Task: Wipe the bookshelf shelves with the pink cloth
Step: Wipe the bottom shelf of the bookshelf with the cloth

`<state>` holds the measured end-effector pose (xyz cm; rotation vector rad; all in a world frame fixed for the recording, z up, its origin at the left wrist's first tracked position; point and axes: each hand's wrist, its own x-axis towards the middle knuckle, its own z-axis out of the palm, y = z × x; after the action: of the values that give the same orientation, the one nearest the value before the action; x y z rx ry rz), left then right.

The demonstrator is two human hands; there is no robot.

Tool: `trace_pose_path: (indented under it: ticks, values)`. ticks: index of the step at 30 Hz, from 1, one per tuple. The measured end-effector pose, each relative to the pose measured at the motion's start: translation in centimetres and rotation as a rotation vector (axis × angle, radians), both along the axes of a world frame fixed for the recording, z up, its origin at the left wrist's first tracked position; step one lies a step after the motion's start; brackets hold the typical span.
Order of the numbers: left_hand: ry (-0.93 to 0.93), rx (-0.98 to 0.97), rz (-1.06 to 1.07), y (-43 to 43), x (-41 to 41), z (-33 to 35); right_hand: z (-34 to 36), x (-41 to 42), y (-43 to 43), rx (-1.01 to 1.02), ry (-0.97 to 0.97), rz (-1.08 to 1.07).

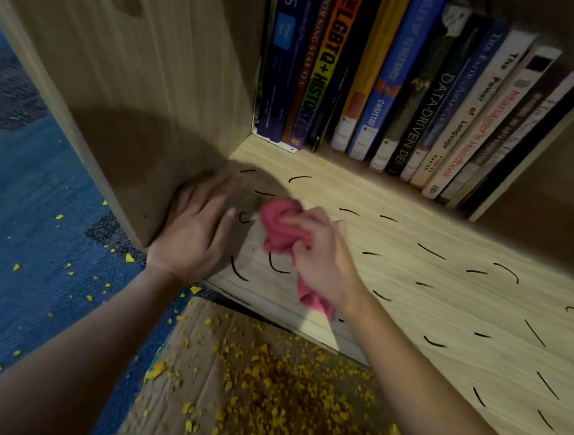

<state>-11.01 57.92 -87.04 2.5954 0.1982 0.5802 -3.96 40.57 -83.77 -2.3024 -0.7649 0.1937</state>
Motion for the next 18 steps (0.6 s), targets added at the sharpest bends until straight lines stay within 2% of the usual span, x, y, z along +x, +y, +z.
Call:
trace_pose_path:
  ticks: [2, 5, 7, 10, 13, 16, 18]
  values:
    - [-0.040, 0.013, -0.015, 0.2, 0.1, -0.2, 0.5, -0.4, 0.6, 0.028, 0.004, 0.080]
    - [-0.075, 0.018, -0.012, 0.4, 0.3, -0.3, 1.7, 3.3, 1.6, 0.121, -0.055, -0.088]
    - [-0.080, 0.027, -0.001, 0.3, 0.3, -0.3, 1.7, 6.0, 2.2, 0.027, -0.075, -0.186]
    - [-0.069, 0.032, 0.007, 0.3, 0.3, -0.5, -0.5, 6.2, 3.0, -0.100, -0.101, -0.077]
    - [-0.042, 0.011, 0.010, 0.5, 0.4, -0.6, -0.2, 3.6, 2.8, 0.000, -0.030, 0.107]
    - [-0.045, 0.018, 0.029, 0.5, 0.5, -0.8, 1.2, 5.5, 3.4, 0.051, -0.098, 0.034]
    - [-0.052, 0.009, 0.034, 0.4, 0.5, -0.8, 1.3, 8.3, 4.5, -0.024, -0.154, -0.026]
